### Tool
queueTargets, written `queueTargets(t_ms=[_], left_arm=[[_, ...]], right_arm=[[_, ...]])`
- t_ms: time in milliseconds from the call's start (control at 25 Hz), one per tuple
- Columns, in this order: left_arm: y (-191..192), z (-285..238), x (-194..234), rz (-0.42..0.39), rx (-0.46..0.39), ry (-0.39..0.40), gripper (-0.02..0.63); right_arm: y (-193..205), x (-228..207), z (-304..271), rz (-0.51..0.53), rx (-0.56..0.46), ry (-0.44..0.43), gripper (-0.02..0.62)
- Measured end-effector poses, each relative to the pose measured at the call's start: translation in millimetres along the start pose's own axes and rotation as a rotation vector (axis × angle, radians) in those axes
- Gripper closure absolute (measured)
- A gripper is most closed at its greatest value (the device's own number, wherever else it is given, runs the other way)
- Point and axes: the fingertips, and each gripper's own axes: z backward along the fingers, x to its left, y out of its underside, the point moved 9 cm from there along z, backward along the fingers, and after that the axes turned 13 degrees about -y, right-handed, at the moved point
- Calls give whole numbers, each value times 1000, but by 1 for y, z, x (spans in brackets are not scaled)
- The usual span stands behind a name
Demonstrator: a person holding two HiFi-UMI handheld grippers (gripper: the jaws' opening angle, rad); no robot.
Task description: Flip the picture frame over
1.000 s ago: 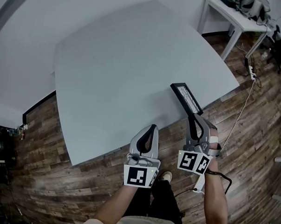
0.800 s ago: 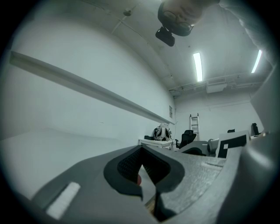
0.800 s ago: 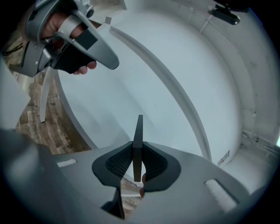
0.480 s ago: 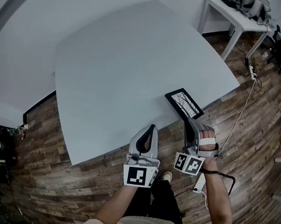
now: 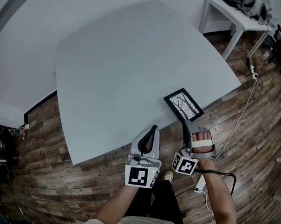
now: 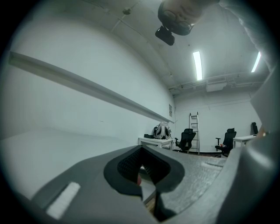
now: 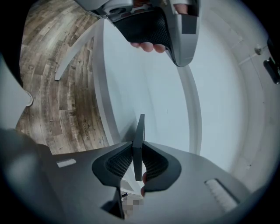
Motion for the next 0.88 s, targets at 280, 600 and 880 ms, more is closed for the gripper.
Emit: queueTargets(t_ms=[280, 600, 880], left_arm=[[5, 1, 0, -15, 25, 2, 604], [9, 1, -2, -15, 37, 3, 605], [9, -1, -1, -4, 26, -4, 605]], right_arm=[[-3, 11, -7, 38, 11, -22, 494], [-2, 24, -17, 51, 39, -54, 485], [-3, 28, -23, 74, 53, -78, 474]])
